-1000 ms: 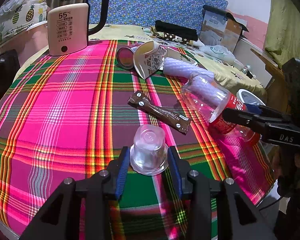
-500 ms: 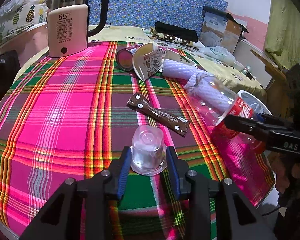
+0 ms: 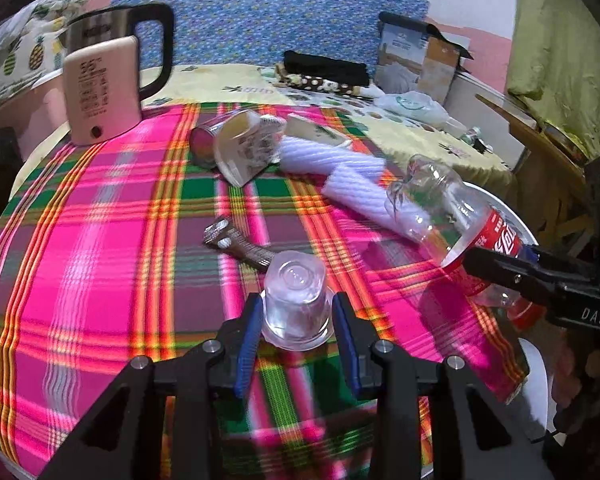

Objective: Collect trash
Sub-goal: 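Carry the cup and bottle over the white bin and open both tools, then move both open tools back over the table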

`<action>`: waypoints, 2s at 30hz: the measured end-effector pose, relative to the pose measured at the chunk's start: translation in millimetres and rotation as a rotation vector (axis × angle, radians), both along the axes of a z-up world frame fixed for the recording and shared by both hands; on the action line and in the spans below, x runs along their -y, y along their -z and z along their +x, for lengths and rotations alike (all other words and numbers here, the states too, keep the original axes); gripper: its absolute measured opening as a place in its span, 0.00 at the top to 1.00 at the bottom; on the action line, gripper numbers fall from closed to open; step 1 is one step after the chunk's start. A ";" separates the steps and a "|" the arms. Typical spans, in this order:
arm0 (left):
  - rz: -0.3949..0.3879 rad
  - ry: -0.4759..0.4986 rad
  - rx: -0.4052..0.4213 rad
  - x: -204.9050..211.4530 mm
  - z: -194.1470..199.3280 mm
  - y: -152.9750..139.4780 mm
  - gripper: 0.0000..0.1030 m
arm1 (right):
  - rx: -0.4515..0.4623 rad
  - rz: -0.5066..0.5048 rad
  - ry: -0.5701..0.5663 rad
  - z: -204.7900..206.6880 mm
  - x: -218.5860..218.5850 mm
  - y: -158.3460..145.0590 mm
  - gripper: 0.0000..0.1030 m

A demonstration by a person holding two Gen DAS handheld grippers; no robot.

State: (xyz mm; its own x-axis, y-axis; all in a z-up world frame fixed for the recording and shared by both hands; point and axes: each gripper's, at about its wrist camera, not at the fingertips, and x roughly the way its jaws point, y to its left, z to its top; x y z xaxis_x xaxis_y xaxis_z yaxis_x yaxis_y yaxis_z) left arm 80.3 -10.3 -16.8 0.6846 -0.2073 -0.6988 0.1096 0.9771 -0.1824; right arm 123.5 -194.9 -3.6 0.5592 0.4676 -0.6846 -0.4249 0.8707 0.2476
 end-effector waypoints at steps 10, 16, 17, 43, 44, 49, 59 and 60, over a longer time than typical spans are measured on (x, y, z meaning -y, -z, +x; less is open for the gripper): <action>-0.009 0.156 0.022 60.0 22.7 -13.3 0.64 | 0.010 0.003 0.148 -5.8 51.2 -3.5 0.35; -0.004 0.248 0.045 101.9 37.9 -21.7 0.64 | 0.012 -0.003 0.262 -9.2 88.5 -5.0 0.35; -0.003 0.264 0.049 109.0 40.5 -23.2 0.64 | 0.013 -0.004 0.282 -9.4 94.9 -5.0 0.35; 0.010 0.501 0.014 228.9 83.3 -6.5 0.63 | -0.066 -0.072 0.515 -8.3 172.9 12.9 0.34; 0.012 0.506 0.008 231.3 84.6 -5.8 0.63 | -0.065 -0.077 0.515 -7.7 173.1 12.7 0.34; 0.009 0.506 0.010 233.3 86.9 -4.9 0.50 | -0.047 -0.107 0.519 -6.5 174.1 10.7 0.34; -0.012 0.477 0.039 222.8 86.1 -12.1 0.43 | 0.020 -0.105 0.548 -13.0 177.4 -2.4 0.34; -0.012 0.473 0.039 220.9 85.5 -12.8 0.43 | 0.025 -0.103 0.548 -13.5 176.4 -3.4 0.34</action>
